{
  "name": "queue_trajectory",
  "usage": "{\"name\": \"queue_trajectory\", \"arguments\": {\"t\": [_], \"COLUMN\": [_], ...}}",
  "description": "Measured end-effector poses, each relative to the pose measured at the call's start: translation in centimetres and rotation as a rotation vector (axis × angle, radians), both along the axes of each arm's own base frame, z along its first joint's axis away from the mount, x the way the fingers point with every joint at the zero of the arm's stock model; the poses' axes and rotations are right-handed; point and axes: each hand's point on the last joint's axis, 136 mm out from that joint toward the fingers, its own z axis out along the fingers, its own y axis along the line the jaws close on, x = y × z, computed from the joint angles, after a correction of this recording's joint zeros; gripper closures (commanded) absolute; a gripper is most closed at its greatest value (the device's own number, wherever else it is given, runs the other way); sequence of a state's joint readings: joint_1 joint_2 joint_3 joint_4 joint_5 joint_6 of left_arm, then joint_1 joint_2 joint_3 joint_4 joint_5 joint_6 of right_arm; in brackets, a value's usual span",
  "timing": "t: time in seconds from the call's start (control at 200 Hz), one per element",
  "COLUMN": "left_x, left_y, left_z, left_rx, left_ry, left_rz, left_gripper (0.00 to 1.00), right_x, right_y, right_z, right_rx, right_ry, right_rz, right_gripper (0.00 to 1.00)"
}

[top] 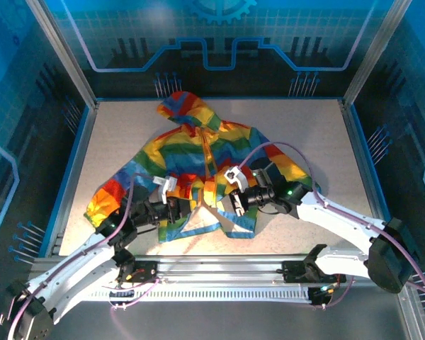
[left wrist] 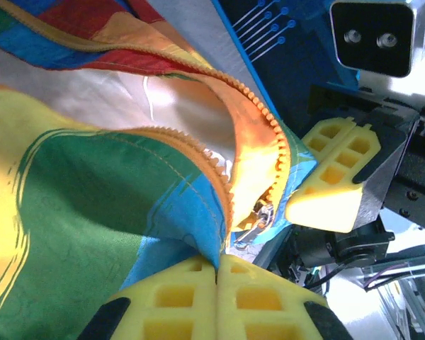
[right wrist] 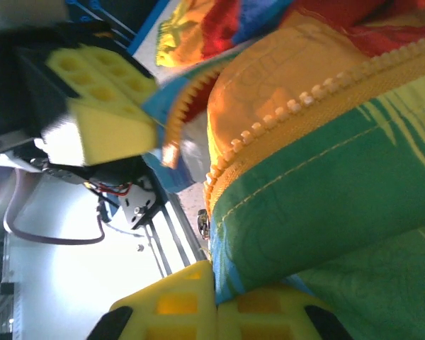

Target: Zip up the jacket

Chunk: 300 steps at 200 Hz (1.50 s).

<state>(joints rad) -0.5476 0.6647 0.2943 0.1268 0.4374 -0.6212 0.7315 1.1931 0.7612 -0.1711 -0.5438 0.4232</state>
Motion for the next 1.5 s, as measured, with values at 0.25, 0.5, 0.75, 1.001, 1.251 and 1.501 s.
{"name": "queue_trajectory", "arguments": {"t": [0.25,0.5,0.75,1.001,1.251,1.501], "left_x": [-0.1,-0.8,-0.4,-0.4,-0.9,-0.6], "left_y": [-1.2,-3.6,-3.9,-2.9,-2.6,-2.9], "left_z": [2.4,1.9,1.8,4.6,3.9,3.9], "left_rx": [-0.062,-0.047,-0.041,-0.074,-0.07,-0.066], "left_ry": [-0.137,-0.189,-0.213,-0.33,-0.41,-0.455], "left_rz": [-0.054,-0.148,-0.144,-0.09,-0.105,-0.111], "left_gripper": [1.0,1.0,1.0,1.0,1.0,1.0], "right_x": [-0.7,-1.2,-1.0,-1.1,-1.5,-1.6], "right_y": [0.3,0.5,0.2,-0.5,-1.2,-1.2], "right_z": [0.7,0.9,1.0,0.5,1.5,1.5], "right_rx": [0.038,0.057,0.062,0.032,0.033,0.031], "right_ry": [-0.014,-0.041,-0.059,-0.102,-0.253,-0.357], "right_rz": [0.064,0.115,0.129,0.15,0.198,0.262], "right_gripper": [1.0,1.0,1.0,1.0,1.0,1.0]}}
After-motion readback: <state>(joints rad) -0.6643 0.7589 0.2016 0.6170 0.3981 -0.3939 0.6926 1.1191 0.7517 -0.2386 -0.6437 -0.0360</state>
